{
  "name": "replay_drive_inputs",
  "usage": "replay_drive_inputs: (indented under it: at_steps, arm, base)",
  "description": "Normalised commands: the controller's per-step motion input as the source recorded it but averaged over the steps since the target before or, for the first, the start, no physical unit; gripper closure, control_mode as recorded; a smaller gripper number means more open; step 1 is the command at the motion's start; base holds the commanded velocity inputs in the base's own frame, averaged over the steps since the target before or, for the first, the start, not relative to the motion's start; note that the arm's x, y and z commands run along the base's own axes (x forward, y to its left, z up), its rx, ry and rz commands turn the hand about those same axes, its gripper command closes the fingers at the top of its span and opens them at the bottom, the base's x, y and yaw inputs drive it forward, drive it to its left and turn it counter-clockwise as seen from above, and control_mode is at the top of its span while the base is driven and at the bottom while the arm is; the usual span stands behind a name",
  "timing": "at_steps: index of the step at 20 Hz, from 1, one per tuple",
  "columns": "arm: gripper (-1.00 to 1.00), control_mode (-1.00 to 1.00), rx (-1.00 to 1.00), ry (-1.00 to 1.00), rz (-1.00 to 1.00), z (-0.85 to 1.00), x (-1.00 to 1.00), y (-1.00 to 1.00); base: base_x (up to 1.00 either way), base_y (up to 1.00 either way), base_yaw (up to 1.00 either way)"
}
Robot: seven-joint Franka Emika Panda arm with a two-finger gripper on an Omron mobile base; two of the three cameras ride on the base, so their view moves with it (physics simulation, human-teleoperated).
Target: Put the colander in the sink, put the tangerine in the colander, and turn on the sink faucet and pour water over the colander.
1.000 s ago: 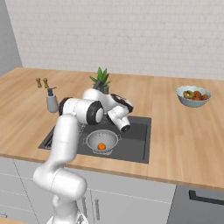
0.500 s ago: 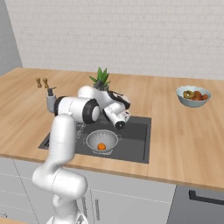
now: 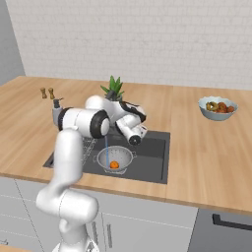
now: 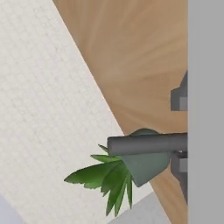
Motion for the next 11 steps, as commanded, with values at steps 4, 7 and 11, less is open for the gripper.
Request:
replay_drive_inputs:
  at_steps: [4, 7, 11]
  arm:
    - [1.00, -1.00, 0.12, -0.11, 0.00, 0.54, -0.74, -0.59]
    - [1.00, -1.00, 0.14, -0.12, 0.01, 0.98, -0.78, -0.60]
    - [1.00, -1.00, 0.13, -0.13, 0.00, 1.00, -0.79, -0.49]
  base:
    - [0.00, 0.00, 0.00]
    - [0.00, 0.00, 0.00]
    - [0.00, 0.00, 0.00]
